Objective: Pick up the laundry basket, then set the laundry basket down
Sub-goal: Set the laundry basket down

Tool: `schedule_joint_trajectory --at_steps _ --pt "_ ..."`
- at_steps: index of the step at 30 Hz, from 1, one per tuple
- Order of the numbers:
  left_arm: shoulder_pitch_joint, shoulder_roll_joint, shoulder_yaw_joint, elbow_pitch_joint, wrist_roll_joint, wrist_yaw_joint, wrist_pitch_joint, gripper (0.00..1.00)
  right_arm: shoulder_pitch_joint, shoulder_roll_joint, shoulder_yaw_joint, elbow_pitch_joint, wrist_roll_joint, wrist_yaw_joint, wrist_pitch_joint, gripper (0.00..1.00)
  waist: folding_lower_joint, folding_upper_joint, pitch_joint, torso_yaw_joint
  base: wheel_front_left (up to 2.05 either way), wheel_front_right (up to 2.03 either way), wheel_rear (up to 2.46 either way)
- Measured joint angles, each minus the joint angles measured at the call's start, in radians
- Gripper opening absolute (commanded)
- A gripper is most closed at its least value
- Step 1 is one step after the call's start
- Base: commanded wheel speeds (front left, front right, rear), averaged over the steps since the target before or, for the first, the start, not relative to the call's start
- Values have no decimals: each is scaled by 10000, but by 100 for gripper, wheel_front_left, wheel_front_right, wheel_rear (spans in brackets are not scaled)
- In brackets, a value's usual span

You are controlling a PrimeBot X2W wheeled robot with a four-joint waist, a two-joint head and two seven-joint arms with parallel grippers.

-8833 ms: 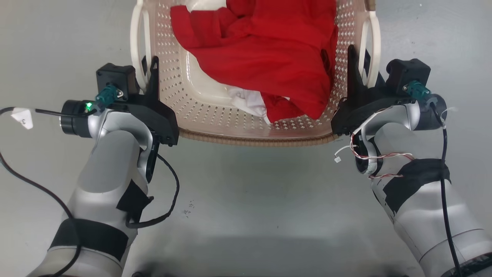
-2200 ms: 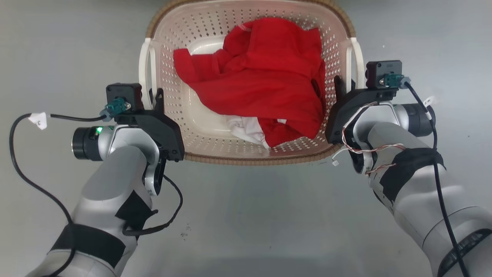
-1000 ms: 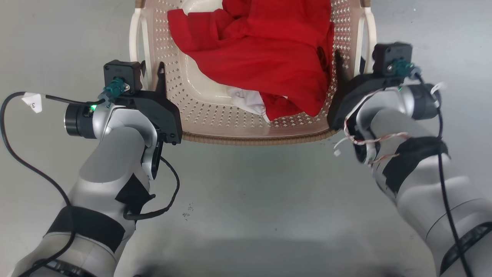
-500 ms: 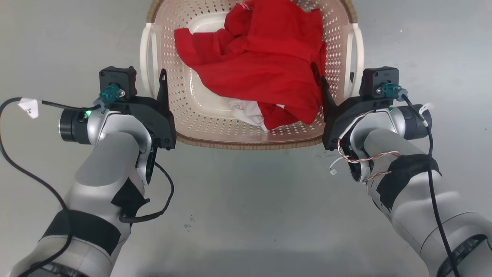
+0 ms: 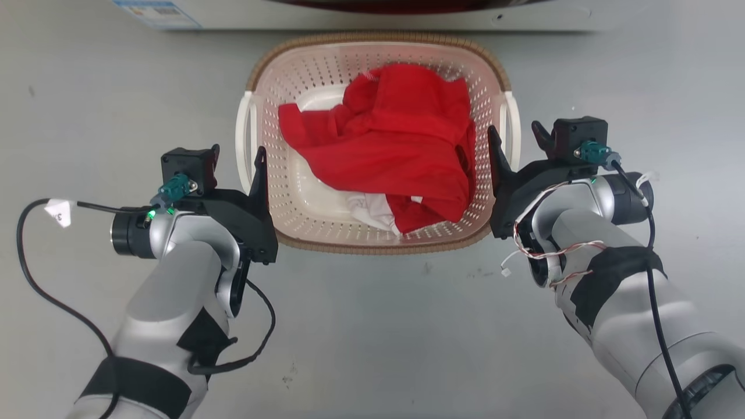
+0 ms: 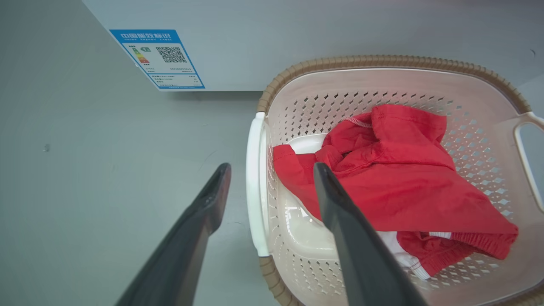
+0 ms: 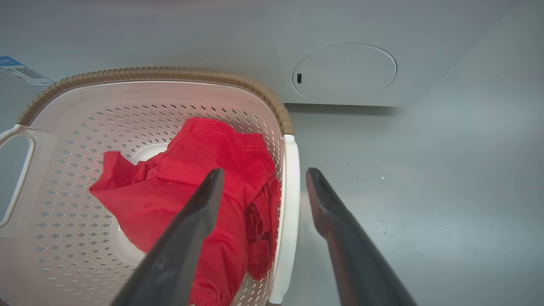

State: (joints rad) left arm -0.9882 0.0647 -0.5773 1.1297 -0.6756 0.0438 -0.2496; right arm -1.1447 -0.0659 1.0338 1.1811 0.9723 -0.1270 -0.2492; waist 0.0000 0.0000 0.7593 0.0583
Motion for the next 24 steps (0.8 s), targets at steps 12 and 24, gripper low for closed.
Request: schedule_joint_trajectory --at_steps 12,24 --pt "1654 265 692 -1597 205 326 -2 100 842 -77 -779 -752 -35 36 -2 100 -1 -1 -1560 -47 0 0 0" --pt "3894 499 1350 -3367 899 617 -2 100 3002 -359 -1942 -2056 -441 27 -2 100 -2 -2 -3336 -109 0 0 0"
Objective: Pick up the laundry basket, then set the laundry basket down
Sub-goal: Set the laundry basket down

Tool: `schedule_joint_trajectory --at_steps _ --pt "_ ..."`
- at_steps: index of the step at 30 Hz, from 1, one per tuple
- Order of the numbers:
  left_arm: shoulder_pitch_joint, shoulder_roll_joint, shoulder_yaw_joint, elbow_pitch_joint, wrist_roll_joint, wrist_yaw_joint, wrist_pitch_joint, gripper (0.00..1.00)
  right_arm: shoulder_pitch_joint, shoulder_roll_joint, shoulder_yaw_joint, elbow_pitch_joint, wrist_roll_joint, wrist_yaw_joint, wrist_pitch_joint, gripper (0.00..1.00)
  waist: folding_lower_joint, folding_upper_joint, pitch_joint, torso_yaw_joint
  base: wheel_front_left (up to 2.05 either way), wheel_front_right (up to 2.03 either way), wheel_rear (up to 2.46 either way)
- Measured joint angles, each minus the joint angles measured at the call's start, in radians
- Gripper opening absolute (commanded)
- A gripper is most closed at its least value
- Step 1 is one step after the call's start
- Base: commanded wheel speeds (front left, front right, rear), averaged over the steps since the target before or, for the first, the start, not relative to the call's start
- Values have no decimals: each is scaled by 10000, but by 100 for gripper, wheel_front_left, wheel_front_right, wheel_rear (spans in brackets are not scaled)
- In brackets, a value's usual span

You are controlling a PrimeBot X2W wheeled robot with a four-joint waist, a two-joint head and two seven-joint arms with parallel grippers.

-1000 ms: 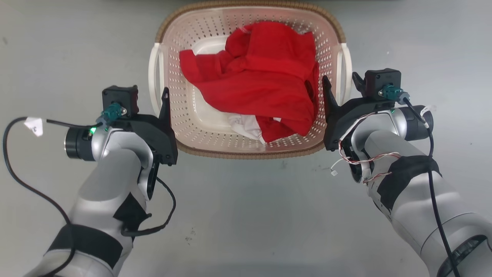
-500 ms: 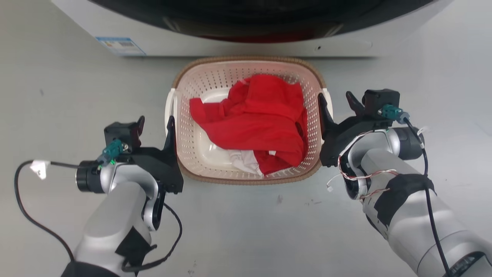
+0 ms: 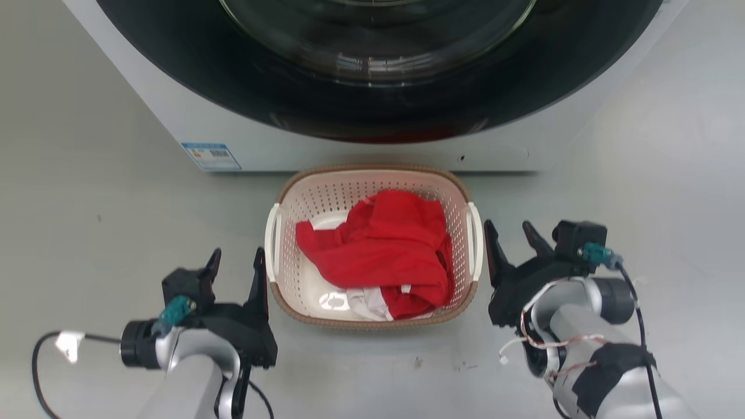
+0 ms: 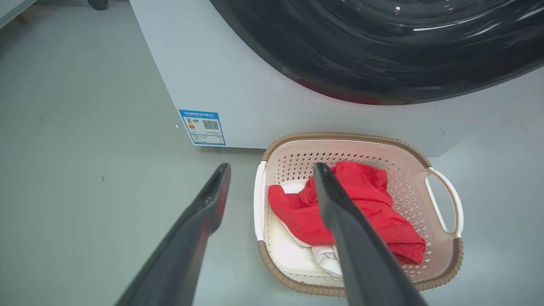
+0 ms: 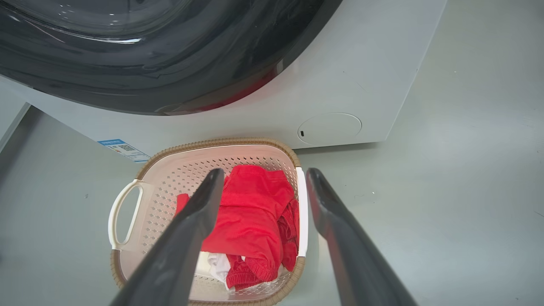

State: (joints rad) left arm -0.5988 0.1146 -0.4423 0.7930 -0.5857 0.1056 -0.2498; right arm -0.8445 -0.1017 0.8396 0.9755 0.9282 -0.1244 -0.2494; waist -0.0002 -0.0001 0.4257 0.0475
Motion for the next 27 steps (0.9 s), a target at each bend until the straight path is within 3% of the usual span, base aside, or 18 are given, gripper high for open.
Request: schedule_joint_trajectory --at_steps 27 --pt "5342 186 1256 -3680 1540 178 0 100 5670 -107 -2809 -4036 -2771 -33 0 100 0 -1 -3917 -183 0 0 0"
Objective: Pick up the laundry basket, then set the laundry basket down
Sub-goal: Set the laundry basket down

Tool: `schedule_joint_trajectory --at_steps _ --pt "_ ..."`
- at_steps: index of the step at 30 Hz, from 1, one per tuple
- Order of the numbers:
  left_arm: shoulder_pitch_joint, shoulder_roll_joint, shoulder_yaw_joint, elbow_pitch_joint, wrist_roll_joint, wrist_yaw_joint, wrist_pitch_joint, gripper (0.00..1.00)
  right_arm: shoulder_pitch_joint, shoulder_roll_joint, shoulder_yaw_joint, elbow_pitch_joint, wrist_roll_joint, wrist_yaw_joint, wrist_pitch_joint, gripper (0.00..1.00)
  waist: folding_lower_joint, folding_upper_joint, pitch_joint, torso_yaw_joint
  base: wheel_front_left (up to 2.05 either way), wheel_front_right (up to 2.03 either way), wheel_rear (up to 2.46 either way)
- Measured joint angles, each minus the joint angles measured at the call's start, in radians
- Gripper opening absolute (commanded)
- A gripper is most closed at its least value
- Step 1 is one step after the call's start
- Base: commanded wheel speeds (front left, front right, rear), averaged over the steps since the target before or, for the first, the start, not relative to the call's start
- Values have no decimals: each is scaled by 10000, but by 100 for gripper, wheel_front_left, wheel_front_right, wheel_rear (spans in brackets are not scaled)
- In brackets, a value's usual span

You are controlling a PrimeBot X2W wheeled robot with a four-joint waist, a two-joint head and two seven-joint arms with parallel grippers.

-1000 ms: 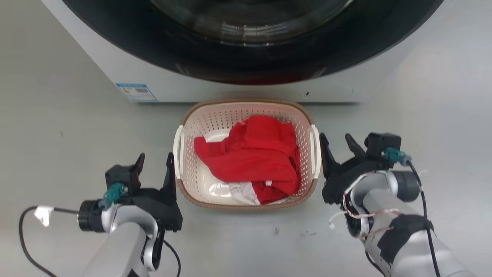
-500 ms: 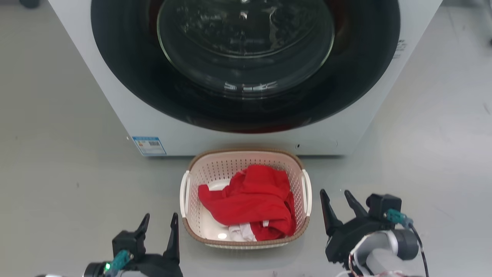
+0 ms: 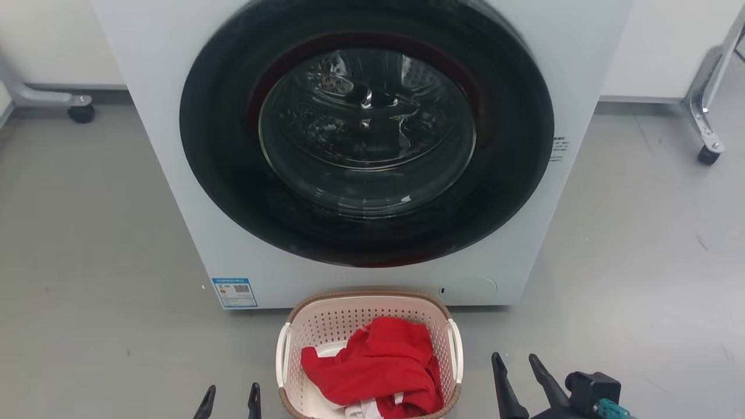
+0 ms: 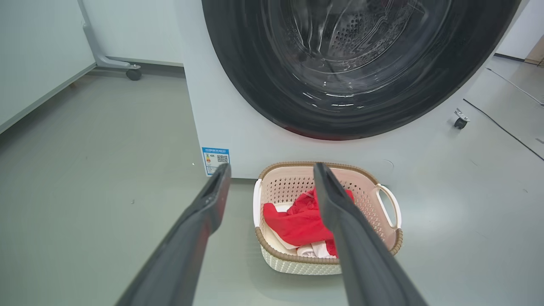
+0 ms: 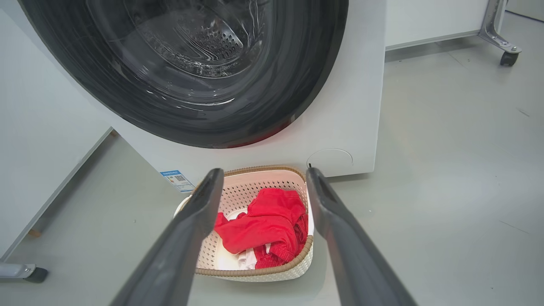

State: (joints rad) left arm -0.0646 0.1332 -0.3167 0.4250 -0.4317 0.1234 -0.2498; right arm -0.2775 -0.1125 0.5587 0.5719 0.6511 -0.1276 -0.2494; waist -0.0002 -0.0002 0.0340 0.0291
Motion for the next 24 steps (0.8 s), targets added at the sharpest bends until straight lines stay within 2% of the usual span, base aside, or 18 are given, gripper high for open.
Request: schedule_joint_trajectory --at_steps 10,24 --pt "694 -71 794 -1168 560 8 0 100 1258 221 -1202 -1774 -1534 0 -2 100 1 1 -509 -125 0 0 0" --pt "1002 -288 1544 -2142 1323 10 0 100 2286 470 -2155 -3241 -2959 0 -2 100 2 2 -419 -130 0 0 0"
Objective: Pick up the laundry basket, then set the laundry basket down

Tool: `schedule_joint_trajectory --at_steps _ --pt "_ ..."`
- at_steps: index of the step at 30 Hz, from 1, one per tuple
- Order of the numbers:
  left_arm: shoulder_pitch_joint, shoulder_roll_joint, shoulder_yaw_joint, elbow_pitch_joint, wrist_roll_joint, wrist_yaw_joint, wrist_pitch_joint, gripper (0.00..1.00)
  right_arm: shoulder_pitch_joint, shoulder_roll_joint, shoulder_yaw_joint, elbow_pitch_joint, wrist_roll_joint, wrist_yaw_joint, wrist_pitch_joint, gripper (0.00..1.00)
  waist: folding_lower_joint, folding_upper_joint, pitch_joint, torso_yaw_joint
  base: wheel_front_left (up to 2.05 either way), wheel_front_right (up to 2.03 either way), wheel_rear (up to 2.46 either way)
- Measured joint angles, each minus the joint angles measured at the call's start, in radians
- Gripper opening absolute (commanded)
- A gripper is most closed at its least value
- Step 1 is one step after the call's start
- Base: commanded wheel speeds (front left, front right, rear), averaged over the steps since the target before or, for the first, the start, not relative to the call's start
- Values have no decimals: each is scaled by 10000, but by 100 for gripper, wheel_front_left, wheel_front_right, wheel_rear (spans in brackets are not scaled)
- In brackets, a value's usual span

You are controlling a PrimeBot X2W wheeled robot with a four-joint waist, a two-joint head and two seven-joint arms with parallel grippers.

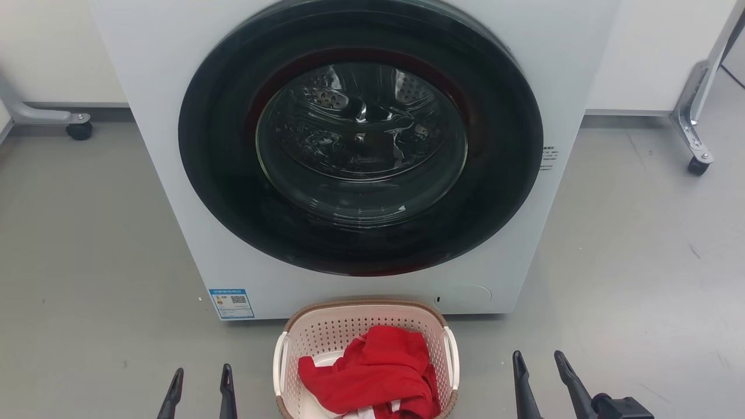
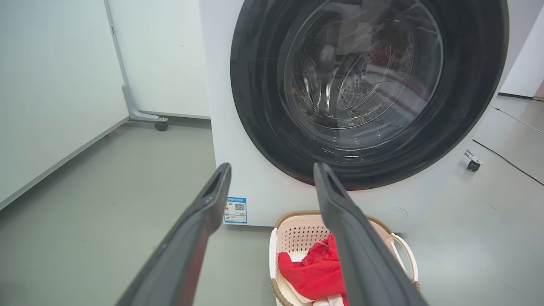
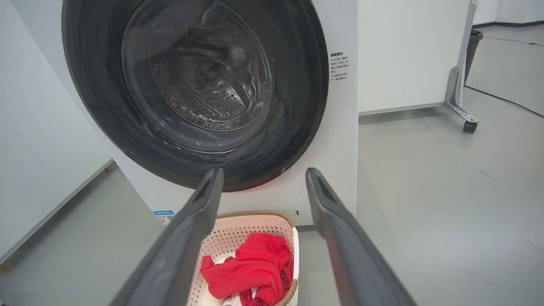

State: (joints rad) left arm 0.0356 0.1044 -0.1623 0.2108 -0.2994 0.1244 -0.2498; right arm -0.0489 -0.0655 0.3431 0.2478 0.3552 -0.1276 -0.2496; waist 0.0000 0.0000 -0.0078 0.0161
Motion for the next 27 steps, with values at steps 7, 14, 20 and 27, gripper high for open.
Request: schedule_joint_trajectory --at_steps 7,14,20,27 --pt "102 -109 90 -291 201 0 0 100 83 50 -255 -491 -510 0 0 100 0 1 99 -25 0 0 0" --pt "106 -150 107 -385 309 0 0 100 211 94 -299 -625 -694 0 -2 100 0 1 134 -16 0 0 0" --pt "139 -197 151 -408 476 0 0 100 232 111 -339 -752 -849 0 -15 100 0 1 144 -7 0 0 0" --pt "143 -257 203 -510 518 0 0 100 346 123 -357 -834 -928 0 -19 100 0 1 114 -3 0 0 0"
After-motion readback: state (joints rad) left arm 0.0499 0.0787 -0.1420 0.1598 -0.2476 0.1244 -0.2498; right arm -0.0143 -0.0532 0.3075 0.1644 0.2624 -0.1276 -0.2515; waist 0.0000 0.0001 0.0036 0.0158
